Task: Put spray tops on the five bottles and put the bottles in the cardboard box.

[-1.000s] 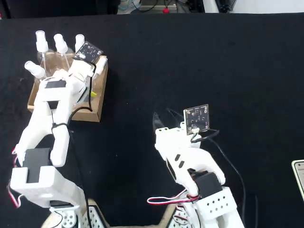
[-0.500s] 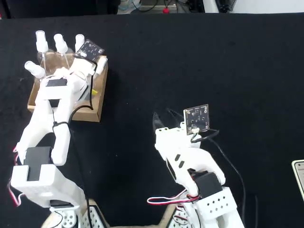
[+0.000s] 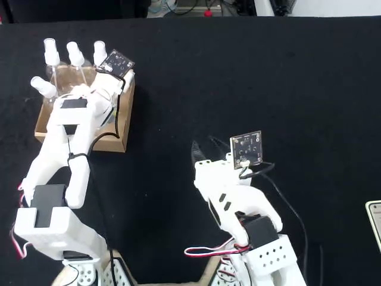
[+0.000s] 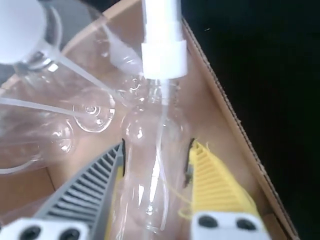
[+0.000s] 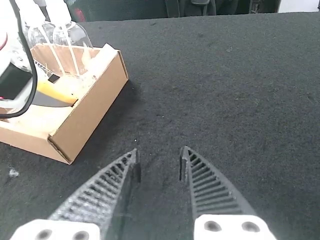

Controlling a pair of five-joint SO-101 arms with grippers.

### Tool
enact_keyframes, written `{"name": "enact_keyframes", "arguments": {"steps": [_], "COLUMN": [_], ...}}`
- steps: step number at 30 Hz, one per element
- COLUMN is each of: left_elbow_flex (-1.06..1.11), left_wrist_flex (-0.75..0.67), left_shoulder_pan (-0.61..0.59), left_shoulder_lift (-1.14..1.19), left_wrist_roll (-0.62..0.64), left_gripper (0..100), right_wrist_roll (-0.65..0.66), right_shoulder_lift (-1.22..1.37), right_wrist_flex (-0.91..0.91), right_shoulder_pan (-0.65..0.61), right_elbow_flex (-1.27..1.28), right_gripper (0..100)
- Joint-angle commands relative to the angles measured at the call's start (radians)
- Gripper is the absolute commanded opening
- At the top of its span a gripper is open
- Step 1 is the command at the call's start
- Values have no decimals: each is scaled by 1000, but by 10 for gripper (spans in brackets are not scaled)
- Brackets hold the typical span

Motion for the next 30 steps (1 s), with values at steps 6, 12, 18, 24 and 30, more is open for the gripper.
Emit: {"name": "enact_keyframes", "arguments": {"steps": [6,12,18,24,30], "left_elbow_flex": [-25,4,-1,7,-15], "left_wrist_flex": [78,75,77,77,77], "left_shoulder_pan": [7,8,1,-1,-18], "left_shoulder_lift": [-120,-144,-144,-140,-126], "left_wrist_roll": [0,-5,-5,-71,-69], "left_gripper": [98,116,253,252,252], "right_wrist_roll": [9,9,9,9,9], "right_shoulder_lift": [-18,-18,-18,-18,-18], "right_wrist_flex": [-31,-31,-31,-31,-31], "right_shoulder_pan": [-2,-2,-2,-2,-2], "right_elbow_flex": [-8,-8,-8,-8,-8], "right_gripper": [127,127,127,127,127]}}
